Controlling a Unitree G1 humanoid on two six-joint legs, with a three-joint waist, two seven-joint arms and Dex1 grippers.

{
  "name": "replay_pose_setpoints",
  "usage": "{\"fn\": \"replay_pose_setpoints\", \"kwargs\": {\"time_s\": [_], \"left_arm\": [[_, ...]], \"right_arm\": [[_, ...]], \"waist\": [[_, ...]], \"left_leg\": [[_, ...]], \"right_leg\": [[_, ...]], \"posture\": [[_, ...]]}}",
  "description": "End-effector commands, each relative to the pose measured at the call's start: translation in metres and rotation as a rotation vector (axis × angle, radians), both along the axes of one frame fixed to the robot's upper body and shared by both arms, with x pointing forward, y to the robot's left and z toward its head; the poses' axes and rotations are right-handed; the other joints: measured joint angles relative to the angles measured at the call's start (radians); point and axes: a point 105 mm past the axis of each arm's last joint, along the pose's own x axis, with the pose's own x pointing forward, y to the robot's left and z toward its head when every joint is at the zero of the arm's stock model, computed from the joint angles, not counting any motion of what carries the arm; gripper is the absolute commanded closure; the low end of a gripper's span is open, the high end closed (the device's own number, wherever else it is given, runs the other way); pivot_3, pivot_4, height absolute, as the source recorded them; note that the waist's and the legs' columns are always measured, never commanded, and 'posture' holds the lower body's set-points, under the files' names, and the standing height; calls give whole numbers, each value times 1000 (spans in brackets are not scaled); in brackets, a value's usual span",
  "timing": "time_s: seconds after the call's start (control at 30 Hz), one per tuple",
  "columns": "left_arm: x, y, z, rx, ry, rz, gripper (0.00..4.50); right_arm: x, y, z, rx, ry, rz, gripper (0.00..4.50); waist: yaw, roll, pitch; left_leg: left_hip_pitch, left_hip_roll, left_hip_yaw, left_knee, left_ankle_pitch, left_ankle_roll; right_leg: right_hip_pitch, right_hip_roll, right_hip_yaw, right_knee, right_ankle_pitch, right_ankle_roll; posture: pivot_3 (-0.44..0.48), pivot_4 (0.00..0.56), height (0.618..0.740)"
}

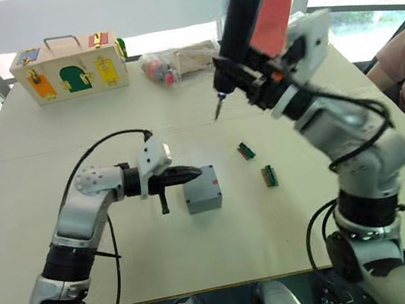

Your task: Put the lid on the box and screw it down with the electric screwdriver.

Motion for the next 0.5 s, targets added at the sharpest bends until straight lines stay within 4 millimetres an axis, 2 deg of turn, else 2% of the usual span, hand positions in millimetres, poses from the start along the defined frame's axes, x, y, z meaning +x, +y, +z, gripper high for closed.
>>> {"fn": "replay_pose_setpoints", "kwargs": {"time_s": [0.03, 0.2, 0.37, 0.5], "left_arm": [[-6, 3, 20, -22, -66, -13, 4500], [-11, 3, 26, -34, -89, -4, 4500], [-16, 2, 27, -44, -98, 6, 4500], [-18, 3, 28, -52, -108, 24, 4500]], "right_arm": [[5, -38, -6, -99, 173, -94, 2639], [8, -79, -24, -255, 463, -166, 2639], [3, -99, -43, -394, 702, -173, 2639], [7, -111, -61, -446, 839, -202, 2639]], "waist": [[0, 0, 3], [0, 1, 14], [-6, 3, 16], [-6, 3, 17]], "left_leg": [[0, 0, 0, 0, 0, 0], [0, -1, 0, 3, 0, 1], [0, 0, 0, 2, 0, 2], [0, 2, 0, 2, -1, 2]], "right_leg": [[0, 0, 0, 0, 0, 0], [1, 0, 1, 0, 1, 2], [0, 4, 1, 0, 1, 3], [-1, 8, 1, 0, 1, 3]], "posture": [[0, 150, 730], [0, 150, 730], [0, 150, 730], [0, 150, 730]]}}
